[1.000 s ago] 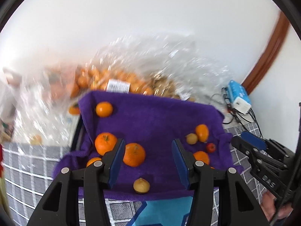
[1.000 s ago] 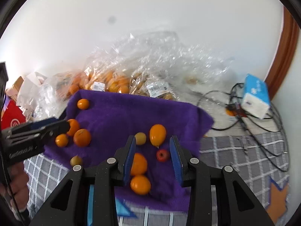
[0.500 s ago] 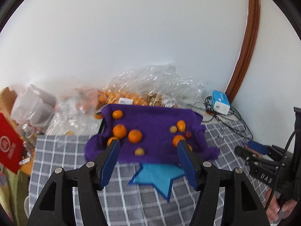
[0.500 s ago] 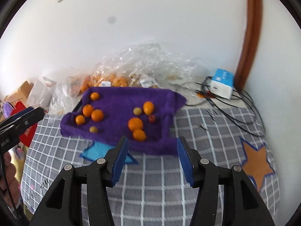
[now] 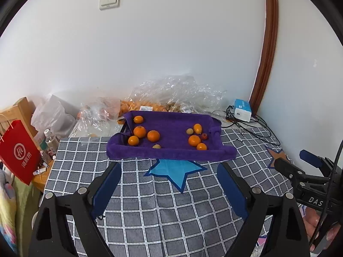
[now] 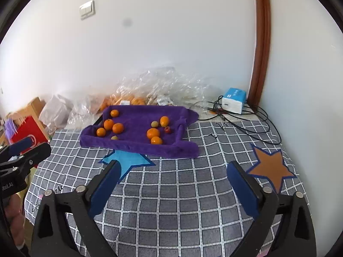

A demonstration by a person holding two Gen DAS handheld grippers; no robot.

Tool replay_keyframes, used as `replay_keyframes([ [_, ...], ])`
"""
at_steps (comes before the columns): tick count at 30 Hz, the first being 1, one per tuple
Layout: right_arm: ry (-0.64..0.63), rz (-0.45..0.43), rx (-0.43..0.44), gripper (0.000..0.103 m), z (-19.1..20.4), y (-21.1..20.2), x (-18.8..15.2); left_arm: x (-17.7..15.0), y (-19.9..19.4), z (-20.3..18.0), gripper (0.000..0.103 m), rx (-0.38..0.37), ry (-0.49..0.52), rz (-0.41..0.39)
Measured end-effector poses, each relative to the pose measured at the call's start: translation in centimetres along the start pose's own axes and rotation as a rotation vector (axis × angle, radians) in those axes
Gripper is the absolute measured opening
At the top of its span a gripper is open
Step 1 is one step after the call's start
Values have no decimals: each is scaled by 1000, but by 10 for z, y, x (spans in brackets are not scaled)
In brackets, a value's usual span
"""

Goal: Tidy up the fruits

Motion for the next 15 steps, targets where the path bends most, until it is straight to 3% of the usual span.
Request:
replay_keyframes([
  [15, -5, -19, -33, 100, -8, -22, -13, -8, -16, -9, 91, 4, 1, -15],
])
Point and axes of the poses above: each gripper's, at about its wrist camera, not at the fingertips, and y roughly the way its jaws point, z to its left, x to its top, the point moved 9 cm from there along y, roughly the way its jaws point, and after that the axes turned 7 degrees about -z, right-handed, at the moved point
